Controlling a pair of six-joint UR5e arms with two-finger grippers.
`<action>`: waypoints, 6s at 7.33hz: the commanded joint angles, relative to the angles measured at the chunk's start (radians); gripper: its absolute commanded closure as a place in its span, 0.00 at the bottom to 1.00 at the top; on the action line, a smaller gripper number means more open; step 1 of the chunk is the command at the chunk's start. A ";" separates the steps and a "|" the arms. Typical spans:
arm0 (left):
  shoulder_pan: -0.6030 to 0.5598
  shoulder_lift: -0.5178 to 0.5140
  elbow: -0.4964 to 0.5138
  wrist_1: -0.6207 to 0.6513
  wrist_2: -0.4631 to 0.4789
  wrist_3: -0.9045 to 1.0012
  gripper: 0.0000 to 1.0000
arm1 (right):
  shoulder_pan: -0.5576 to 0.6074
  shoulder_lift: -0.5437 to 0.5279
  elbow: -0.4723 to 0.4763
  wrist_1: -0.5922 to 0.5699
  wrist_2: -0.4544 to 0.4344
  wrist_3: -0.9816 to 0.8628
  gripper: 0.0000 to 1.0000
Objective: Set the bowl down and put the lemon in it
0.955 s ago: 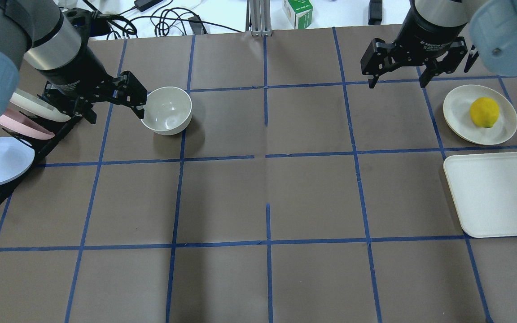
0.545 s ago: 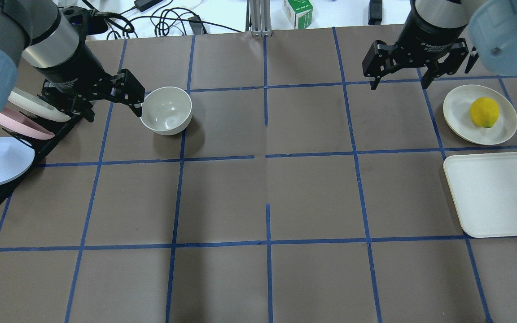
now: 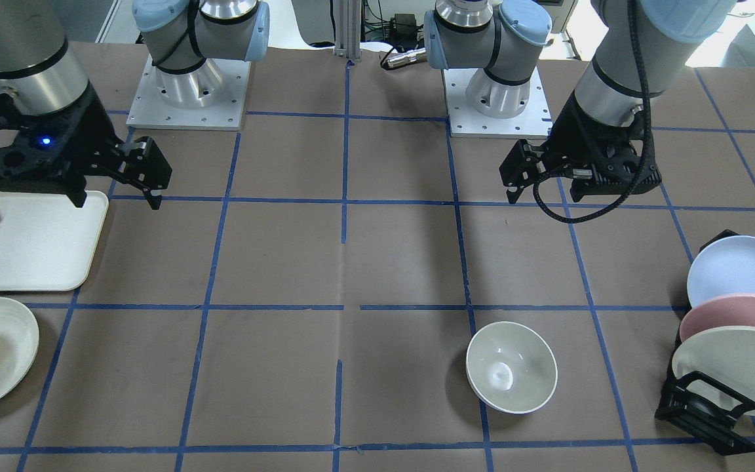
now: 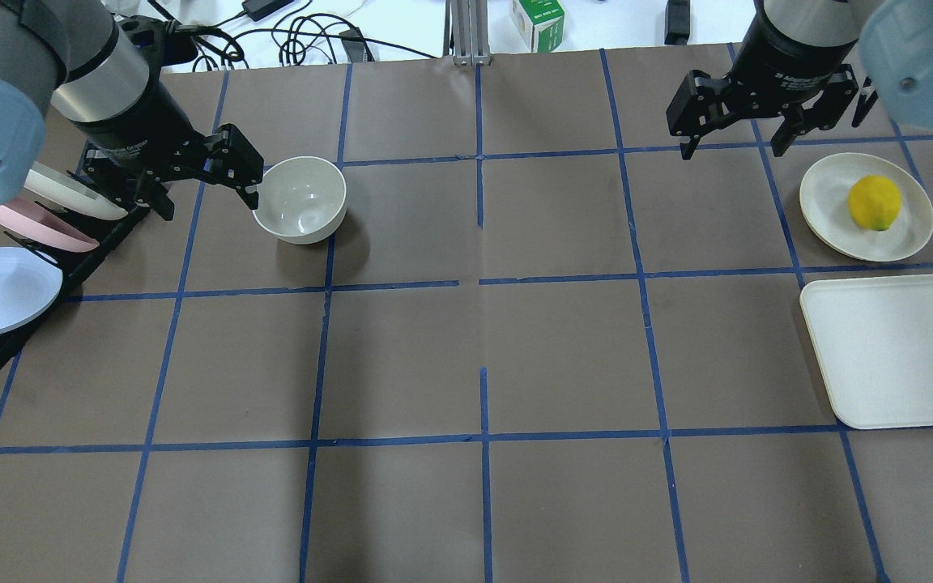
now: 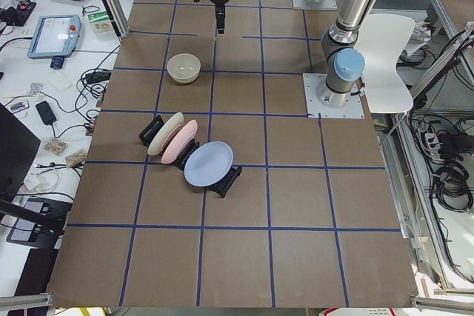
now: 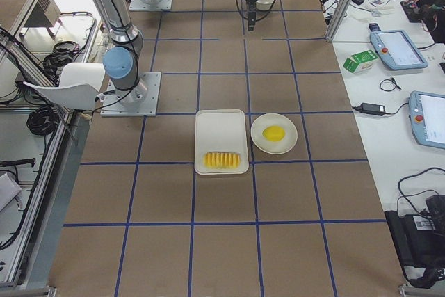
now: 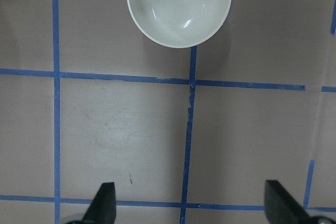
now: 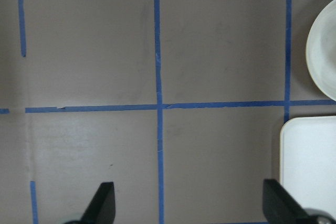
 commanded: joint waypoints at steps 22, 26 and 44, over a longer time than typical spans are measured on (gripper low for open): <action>-0.054 -0.442 0.015 0.461 -0.146 -0.050 1.00 | -0.440 0.081 -0.029 0.039 -0.032 -0.494 0.81; -0.204 -0.419 -0.087 0.496 -0.197 -0.191 1.00 | -0.202 0.015 -0.028 0.099 -0.016 -0.231 0.82; -0.078 -0.103 0.152 -0.125 0.036 -0.126 0.00 | 0.461 0.480 -0.006 -0.399 0.024 0.417 0.78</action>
